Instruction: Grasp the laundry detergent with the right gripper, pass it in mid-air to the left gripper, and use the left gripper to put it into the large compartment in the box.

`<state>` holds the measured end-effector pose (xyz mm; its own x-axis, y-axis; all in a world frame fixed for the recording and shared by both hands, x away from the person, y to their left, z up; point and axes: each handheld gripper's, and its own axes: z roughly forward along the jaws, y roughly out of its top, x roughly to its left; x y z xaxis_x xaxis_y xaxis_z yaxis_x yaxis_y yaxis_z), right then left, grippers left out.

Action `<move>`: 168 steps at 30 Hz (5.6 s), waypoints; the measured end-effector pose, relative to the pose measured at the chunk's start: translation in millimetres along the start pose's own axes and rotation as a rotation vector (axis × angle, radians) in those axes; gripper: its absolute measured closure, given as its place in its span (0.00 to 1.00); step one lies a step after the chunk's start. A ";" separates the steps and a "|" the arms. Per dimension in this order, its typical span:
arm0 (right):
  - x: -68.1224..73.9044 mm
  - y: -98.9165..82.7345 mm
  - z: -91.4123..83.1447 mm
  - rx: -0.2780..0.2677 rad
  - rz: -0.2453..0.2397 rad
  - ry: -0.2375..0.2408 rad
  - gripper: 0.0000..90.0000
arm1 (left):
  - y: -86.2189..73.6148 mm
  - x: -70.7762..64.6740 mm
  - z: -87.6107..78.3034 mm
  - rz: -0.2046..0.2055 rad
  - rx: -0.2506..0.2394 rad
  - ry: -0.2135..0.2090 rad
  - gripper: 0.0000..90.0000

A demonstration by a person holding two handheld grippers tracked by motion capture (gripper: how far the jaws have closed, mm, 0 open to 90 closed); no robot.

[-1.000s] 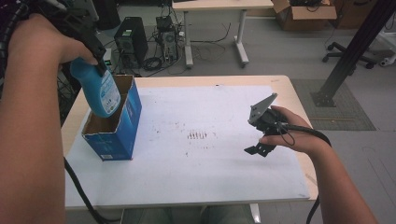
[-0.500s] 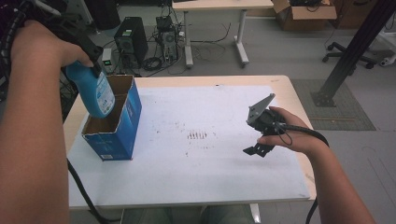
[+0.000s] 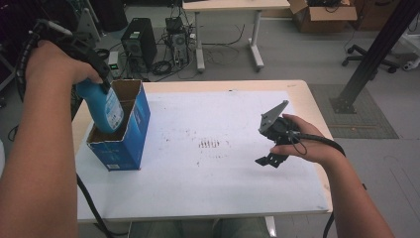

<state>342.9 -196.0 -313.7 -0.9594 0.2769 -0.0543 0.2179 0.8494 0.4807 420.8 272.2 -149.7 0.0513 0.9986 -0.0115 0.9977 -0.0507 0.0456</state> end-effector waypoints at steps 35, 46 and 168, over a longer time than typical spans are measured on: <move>1.7 -2.3 5.2 0.007 0.005 0.017 0.04 | 7.5 5.1 105.3 -0.015 0.098 -0.020 0.42; 1.3 -2.2 7.6 0.008 0.000 0.021 0.04 | 7.2 6.5 124.3 -0.014 0.115 -0.016 0.42; 18.3 -1.8 -15.8 -0.028 -0.023 0.006 0.04 | -25.0 -51.1 36.3 0.271 -0.049 0.074 0.00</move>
<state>322.1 -199.7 -301.7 -0.9652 0.2546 -0.0603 0.1907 0.8423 0.5041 394.9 221.9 -186.5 0.3101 0.9472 0.0809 0.9447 -0.3166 0.0856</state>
